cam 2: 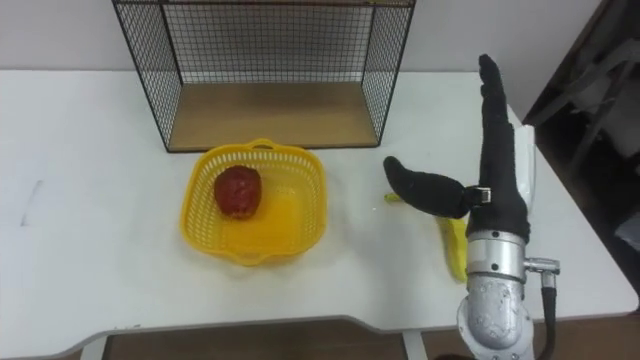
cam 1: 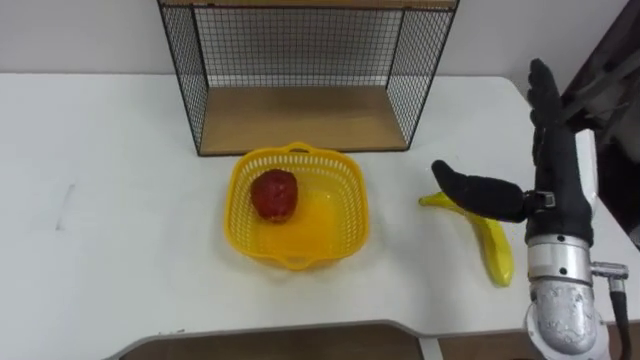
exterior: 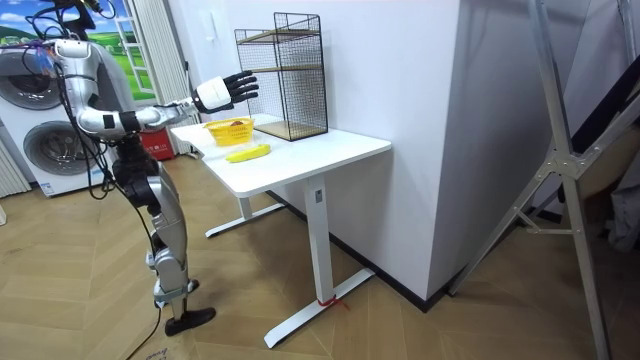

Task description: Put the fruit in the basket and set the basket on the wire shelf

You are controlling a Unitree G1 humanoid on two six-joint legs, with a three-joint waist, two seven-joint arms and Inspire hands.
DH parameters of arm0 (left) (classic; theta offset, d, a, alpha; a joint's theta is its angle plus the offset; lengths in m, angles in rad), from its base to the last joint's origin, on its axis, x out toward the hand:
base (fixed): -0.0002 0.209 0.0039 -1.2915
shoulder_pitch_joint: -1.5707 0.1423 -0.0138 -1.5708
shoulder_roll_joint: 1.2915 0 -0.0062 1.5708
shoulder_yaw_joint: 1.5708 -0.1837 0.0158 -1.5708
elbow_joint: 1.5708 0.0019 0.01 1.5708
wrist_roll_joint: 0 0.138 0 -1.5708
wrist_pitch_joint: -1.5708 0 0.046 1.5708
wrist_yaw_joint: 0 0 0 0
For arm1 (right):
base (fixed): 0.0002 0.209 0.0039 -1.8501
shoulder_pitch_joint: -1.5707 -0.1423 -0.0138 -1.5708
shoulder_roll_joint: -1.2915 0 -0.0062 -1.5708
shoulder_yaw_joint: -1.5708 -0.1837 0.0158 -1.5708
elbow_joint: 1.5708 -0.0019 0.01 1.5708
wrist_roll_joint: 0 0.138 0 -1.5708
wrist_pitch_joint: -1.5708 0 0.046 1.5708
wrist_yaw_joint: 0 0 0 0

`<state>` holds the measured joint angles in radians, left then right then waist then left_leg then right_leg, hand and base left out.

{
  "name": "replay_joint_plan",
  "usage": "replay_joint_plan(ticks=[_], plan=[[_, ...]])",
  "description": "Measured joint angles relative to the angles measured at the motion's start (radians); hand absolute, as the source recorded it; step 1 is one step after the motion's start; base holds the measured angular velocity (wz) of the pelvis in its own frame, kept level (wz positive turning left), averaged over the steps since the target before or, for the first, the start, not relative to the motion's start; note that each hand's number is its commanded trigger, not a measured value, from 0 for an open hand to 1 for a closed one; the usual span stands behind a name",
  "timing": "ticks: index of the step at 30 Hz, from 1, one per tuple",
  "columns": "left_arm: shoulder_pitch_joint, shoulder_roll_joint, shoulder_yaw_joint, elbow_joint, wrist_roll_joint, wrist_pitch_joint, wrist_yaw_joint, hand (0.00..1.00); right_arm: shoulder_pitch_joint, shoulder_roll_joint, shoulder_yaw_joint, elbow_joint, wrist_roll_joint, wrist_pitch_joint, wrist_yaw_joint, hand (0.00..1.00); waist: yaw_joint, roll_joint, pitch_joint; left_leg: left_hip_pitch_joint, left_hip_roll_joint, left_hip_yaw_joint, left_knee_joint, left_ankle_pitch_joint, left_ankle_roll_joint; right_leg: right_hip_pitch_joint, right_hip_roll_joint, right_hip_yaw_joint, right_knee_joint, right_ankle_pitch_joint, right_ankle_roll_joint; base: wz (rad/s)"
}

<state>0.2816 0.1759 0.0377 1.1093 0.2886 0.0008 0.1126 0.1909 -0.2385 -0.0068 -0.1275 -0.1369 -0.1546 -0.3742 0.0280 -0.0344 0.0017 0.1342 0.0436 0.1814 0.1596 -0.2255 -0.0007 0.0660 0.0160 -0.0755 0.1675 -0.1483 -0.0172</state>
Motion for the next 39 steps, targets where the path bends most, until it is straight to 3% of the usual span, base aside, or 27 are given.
replay_joint_plan(ticks=[6,10,17,19,24,28,35,37,38,39], plan=[[0.003,0.001,0.038,-0.034,0.011,0.022,0.002,0.0,-0.001,-0.008,-0.038,0.116,-0.018,0.006,0.001,0.0,0.001,-0.001,-0.0039,-0.006,-0.001,-0.008,0.001,0.0,0.0,-0.001,-0.002,-0.008,-0.001,0.0,0.0,0.03],[-0.002,0.001,0.037,-0.045,0.012,0.048,0.004,0.0,-0.013,-0.034,-0.038,0.202,-0.019,0.049,0.029,0.0,0.0,-0.003,-0.0043,-0.003,-0.004,-0.019,0.005,0.0,0.001,0.002,-0.006,-0.018,0.0,-0.001,0.001,0.06],[0.002,0.001,0.037,-0.059,0.012,0.082,0.006,0.0,-0.015,-0.035,-0.037,0.291,-0.019,0.109,0.11,0.0,0.004,-0.006,-0.0034,-0.004,-0.005,-0.021,0.007,0.001,0.001,0.004,-0.008,-0.021,0.002,-0.001,0.001,0.01],[0.003,0.001,0.038,-0.06,0.014,0.087,0.005,0.0,-0.022,-0.037,-0.038,0.321,-0.021,0.114,0.14,0.0,0.004,-0.01,0.0033,-0.005,-0.005,-0.021,0.007,0.001,0.001,0.004,-0.009,-0.022,0.003,-0.001,0.001,0.0],[0.009,0.001,0.041,-0.076,0.035,0.101,-0.013,0.0,-0.037,-0.044,-0.041,0.376,-0.022,0.154,0.197,0.0,0.006,-0.024,-0.0012,-0.011,-0.005,-0.025,0.007,0.001,0.001,0.002,-0.011,-0.032,0.002,-0.001,0.001,0.02],[0.024,0.002,0.04,-0.111,0.05,0.116,-0.022,0.0,-0.045,-0.052,-0.049,0.413,-0.022,0.156,0.237,0.0,0.004,-0.036,-0.0006,-0.018,-0.005,-0.031,0.009,0.001,0.001,0.003,-0.012,-0.039,0.0,-0.001,0.001,0.03],[0.029,0.002,0.056,-0.135,0.07,0.153,-0.031,0.0,-0.089,-0.053,-0.074,0.523,-0.02,0.149,0.33,0.0,-0.001,-0.052,-0.0069,-0.014,-0.005,-0.036,0.01,0.0,0.001,0.011,-0.014,-0.045,-0.011,-0.001,0.001,0.03],[0.029,0.003,0.062,-0.137,0.073,0.16,-0.028,0.0,-0.098,-0.054,-0.084,0.568,-0.02,0.13,0.353,0.89,-0.005,-0.055,-0.0078,-0.002,-0.005,-0.053,0.011,0.0,0.001,0.033,-0.016,-0.061,-0.017,0.0,0.001,0.19],[0.03,0.003,0.062,-0.137,0.074,0.162,-0.028,0.0,-0.102,-0.054,-0.086,0.579,-0.02,0.127,0.357,1.0,-0.005,-0.055,-0.0083,0.001,-0.005,-0.055,0.011,0.0,0.001,0.039,-0.016,-0.063,-0.018,0.0,0.001,0.13],[0.031,0.003,0.062,-0.137,0.076,0.163,-0.027,0.0,-0.114,-0.053,-0.09,0.599,-0.02,0.124,0.365,1.0,-0.005,-0.056,-0.0087,0.006,-0.004,-0.057,0.011,0.0,0.001,0.044,-0.016,-0.064,-0.018,0.0,0.001,0.04]])
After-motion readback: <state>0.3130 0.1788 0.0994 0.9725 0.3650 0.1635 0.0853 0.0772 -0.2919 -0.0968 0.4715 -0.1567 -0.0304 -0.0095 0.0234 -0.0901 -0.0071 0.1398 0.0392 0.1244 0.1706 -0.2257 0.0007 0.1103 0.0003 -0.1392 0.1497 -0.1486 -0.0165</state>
